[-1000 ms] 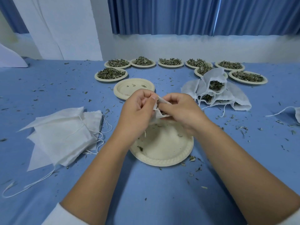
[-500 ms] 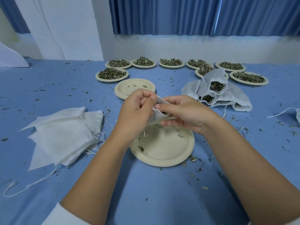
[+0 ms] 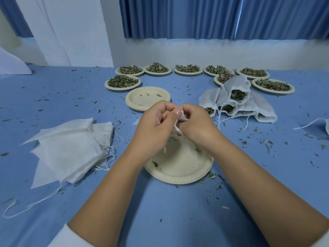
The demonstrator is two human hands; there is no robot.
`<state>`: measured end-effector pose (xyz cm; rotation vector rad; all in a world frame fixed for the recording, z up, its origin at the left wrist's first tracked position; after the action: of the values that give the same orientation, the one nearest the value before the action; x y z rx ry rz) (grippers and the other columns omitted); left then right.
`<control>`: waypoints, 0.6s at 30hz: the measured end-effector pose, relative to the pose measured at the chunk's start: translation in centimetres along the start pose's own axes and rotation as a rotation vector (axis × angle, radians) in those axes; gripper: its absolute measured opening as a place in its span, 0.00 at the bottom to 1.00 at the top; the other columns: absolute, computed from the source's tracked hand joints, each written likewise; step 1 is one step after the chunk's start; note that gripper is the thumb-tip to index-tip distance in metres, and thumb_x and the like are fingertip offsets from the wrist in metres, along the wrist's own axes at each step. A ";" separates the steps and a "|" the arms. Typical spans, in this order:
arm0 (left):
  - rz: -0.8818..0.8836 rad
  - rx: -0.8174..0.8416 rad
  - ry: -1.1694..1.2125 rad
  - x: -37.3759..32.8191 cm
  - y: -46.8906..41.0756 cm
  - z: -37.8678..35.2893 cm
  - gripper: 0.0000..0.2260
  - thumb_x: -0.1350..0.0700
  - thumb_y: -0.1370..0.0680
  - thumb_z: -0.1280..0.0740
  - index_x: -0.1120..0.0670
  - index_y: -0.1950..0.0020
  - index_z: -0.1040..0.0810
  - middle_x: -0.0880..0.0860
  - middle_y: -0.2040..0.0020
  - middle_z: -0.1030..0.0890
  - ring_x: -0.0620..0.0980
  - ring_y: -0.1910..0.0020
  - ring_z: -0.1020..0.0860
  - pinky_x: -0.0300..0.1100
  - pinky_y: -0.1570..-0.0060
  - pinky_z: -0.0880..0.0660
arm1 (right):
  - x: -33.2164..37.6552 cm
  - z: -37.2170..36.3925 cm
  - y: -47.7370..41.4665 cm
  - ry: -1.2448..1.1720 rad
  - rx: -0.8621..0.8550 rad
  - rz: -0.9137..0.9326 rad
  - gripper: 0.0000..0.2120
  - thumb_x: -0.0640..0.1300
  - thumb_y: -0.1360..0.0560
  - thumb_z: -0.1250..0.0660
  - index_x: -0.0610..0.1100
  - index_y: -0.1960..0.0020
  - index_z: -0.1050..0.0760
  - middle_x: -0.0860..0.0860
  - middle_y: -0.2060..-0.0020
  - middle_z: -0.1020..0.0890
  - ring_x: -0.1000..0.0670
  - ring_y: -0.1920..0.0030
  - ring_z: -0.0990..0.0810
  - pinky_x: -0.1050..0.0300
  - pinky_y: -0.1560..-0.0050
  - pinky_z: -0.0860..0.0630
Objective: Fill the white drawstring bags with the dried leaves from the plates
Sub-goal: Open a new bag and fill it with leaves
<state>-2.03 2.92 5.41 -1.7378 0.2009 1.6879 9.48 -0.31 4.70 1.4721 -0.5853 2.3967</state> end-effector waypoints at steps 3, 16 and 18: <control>0.014 -0.012 -0.004 0.2 -0.1 0.1 0.06 0.62 0.18 0.38 0.59 0.52 0.24 0.47 0.69 0.22 0.38 0.78 0.30 0.29 0.74 0.33 | -0.3 0.2 0.0 -0.009 -0.003 -0.006 0.10 0.35 0.29 0.29 0.48 0.64 0.25 0.58 0.74 0.25 0.58 0.71 0.27 0.60 0.66 0.26; 0.039 -0.067 -0.045 0.7 -0.3 0.5 0.07 0.58 0.18 0.37 0.53 0.55 0.23 0.46 0.71 0.24 0.41 0.76 0.33 0.34 0.73 0.33 | -0.4 1.0 0.1 -0.502 0.422 -0.230 0.12 0.28 0.25 0.35 0.33 0.42 0.21 0.38 0.46 0.17 0.50 0.49 0.16 0.62 0.49 0.20; 0.042 -0.061 -0.034 0.5 -0.2 0.5 0.07 0.59 0.18 0.38 0.54 0.55 0.24 0.43 0.73 0.24 0.40 0.77 0.34 0.33 0.74 0.33 | -0.6 0.9 -0.1 -0.448 0.362 -0.209 0.09 0.31 0.25 0.32 0.36 0.45 0.19 0.43 0.52 0.15 0.53 0.53 0.16 0.65 0.53 0.21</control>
<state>-2.19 3.56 5.04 -1.7592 0.1739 1.7690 10.53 -0.69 4.52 2.1297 -0.0676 2.0916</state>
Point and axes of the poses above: each hand's wrist, its own y-axis away from the middle knuckle, its own z-axis out of the back of the hand, x = y × z, the point moved 5 cm from there along -y, towards the middle knuckle
